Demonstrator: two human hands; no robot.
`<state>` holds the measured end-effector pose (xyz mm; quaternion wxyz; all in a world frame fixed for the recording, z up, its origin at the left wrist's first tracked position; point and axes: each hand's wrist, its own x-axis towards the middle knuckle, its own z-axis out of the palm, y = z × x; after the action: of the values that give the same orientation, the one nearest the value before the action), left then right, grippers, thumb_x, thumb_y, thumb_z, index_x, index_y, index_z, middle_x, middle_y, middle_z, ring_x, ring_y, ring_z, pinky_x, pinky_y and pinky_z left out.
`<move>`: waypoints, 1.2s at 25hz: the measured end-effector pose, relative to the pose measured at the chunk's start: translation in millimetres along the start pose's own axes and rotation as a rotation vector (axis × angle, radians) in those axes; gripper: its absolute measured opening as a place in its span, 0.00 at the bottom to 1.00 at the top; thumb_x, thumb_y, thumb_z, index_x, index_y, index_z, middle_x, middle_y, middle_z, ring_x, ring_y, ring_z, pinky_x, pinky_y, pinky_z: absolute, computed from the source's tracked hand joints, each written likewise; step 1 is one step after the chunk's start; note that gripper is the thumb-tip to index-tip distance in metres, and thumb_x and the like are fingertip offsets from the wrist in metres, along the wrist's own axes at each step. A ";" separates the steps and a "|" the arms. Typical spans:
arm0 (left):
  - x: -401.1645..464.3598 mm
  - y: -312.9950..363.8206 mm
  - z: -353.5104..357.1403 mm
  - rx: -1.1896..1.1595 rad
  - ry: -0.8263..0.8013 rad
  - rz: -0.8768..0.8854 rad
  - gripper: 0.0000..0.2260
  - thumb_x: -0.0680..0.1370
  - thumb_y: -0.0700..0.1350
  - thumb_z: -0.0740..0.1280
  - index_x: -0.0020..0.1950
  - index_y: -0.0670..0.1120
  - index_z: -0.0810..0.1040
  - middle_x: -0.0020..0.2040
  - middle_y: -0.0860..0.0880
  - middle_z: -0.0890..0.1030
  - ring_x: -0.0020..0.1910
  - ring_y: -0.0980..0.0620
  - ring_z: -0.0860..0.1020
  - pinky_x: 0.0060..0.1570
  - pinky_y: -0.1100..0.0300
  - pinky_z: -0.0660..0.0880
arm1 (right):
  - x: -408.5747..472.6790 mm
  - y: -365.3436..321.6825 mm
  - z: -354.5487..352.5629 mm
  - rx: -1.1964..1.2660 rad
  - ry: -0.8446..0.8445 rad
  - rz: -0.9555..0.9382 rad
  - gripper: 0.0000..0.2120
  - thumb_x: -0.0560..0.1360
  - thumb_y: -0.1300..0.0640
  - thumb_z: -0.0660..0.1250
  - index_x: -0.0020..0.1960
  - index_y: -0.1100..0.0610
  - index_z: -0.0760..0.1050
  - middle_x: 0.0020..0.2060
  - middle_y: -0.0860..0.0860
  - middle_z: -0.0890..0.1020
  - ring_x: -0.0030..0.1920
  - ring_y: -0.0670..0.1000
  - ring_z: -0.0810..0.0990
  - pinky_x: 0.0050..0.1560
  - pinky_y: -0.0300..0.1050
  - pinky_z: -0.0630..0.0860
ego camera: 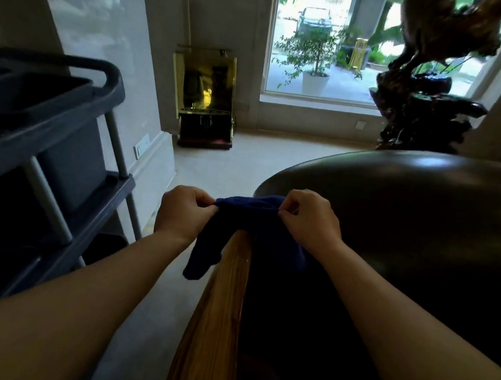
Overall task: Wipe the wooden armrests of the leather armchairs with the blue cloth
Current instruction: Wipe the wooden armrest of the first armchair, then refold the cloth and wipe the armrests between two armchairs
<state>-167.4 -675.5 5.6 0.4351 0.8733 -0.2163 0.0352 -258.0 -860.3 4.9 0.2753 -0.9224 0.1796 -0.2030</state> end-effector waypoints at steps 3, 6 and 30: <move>-37.5 57.8 -36.6 0.026 -0.098 0.070 0.05 0.72 0.41 0.68 0.45 0.42 0.83 0.40 0.46 0.83 0.38 0.52 0.78 0.36 0.64 0.71 | -40.6 -26.6 -72.9 -0.055 -0.069 0.024 0.06 0.71 0.57 0.67 0.36 0.49 0.75 0.40 0.47 0.76 0.42 0.50 0.77 0.42 0.47 0.74; -80.5 128.8 -79.1 -0.006 -0.180 0.134 0.05 0.71 0.40 0.69 0.44 0.42 0.83 0.40 0.45 0.83 0.39 0.51 0.79 0.40 0.60 0.74 | -97.9 -59.9 -158.4 -0.056 -0.057 0.077 0.11 0.70 0.59 0.68 0.32 0.47 0.73 0.35 0.44 0.76 0.41 0.50 0.78 0.45 0.50 0.77; -480.4 510.3 13.9 -0.094 -0.573 0.420 0.03 0.69 0.42 0.72 0.41 0.45 0.81 0.41 0.50 0.81 0.43 0.54 0.79 0.44 0.63 0.74 | -538.3 46.4 -596.7 -0.271 0.147 0.230 0.05 0.69 0.58 0.70 0.34 0.51 0.79 0.35 0.47 0.82 0.37 0.47 0.81 0.47 0.52 0.80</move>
<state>-811.9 -788.8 257.0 0.3796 0.7633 -0.5057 -0.1325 -1009.8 -917.7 286.7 0.1559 -0.9071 0.3292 -0.2108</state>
